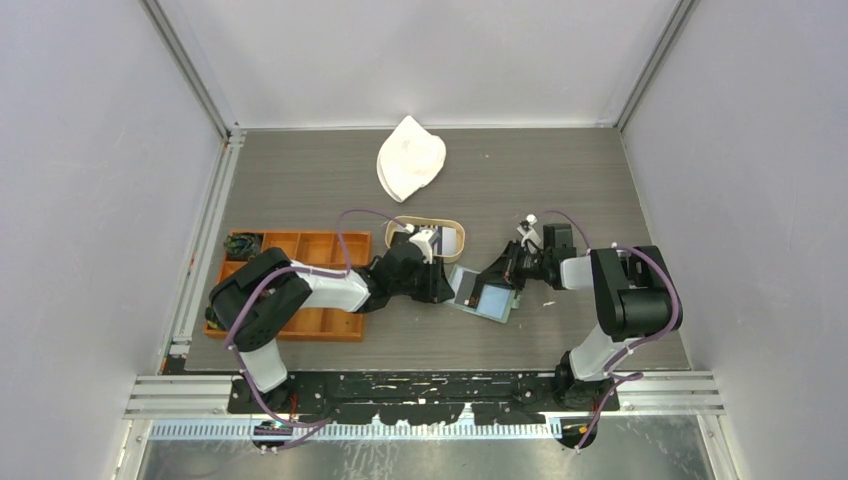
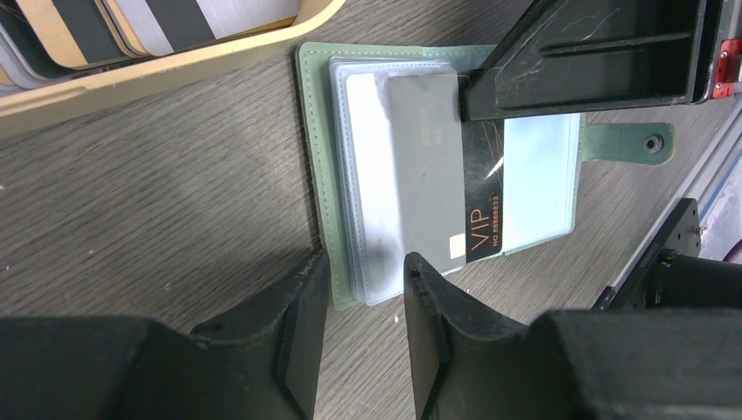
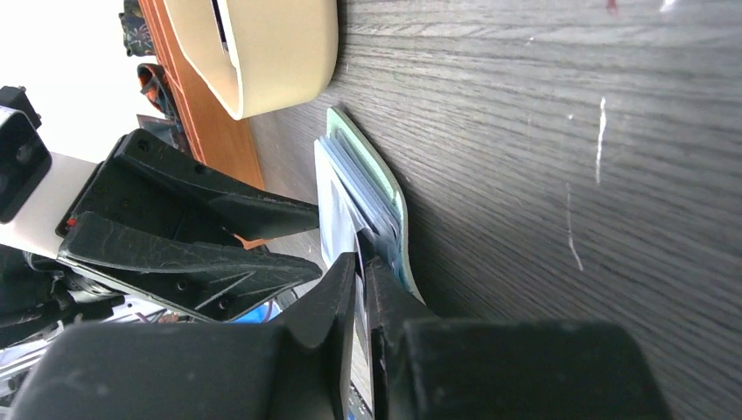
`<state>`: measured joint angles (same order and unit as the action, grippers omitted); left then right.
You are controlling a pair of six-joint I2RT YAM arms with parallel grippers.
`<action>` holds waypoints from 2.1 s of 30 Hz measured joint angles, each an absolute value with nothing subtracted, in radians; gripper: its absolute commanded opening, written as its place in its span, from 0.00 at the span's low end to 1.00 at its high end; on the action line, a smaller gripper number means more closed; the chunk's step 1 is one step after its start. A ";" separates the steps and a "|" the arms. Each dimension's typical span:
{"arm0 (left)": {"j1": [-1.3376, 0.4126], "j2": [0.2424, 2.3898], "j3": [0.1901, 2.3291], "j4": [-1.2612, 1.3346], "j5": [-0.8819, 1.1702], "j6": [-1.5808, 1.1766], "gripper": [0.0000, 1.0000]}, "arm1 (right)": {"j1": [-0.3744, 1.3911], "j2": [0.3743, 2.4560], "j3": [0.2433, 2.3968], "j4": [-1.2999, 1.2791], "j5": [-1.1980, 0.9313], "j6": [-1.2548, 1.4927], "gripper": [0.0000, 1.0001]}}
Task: Put the credit cards into the card holder
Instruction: Insert the credit card into the card holder.
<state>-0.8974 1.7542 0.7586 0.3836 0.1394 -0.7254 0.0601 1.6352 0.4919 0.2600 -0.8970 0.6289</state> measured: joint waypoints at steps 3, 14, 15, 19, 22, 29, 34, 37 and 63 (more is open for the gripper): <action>-0.897 1.758 0.763 0.383 0.142 -0.725 0.39 | 0.061 1.647 0.509 0.247 -0.904 0.619 0.18; -0.928 1.646 0.726 0.298 0.070 -0.711 0.47 | 0.068 1.671 0.548 0.168 -0.917 0.576 0.25; -0.945 1.608 0.725 0.273 0.044 -0.701 0.47 | 0.070 1.677 0.550 0.160 -0.919 0.574 0.25; -1.027 1.528 0.749 0.226 -0.039 -0.678 0.44 | 0.070 1.684 0.553 0.139 -0.924 0.569 0.25; -1.093 1.539 0.799 0.206 -0.084 -0.669 0.42 | 0.070 1.684 0.558 0.132 -0.927 0.566 0.26; -1.179 1.752 1.008 0.194 -0.102 -0.661 0.32 | 0.070 1.692 0.569 0.119 -0.929 0.554 0.26; -1.188 1.879 1.099 0.158 -0.124 -0.657 0.27 | 0.070 1.695 0.569 0.107 -0.929 0.551 0.26; -1.188 1.922 1.125 0.131 -0.150 -0.648 0.27 | 0.070 1.703 0.575 0.097 -0.929 0.549 0.26; -1.188 1.765 0.960 0.184 -0.277 -0.438 0.45 | 0.021 1.676 0.666 -0.101 -0.962 0.441 0.47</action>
<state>-1.1877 1.7645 0.9600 0.1844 -0.2768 -0.4381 0.0212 1.6756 0.6662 -0.1009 -0.9619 0.4412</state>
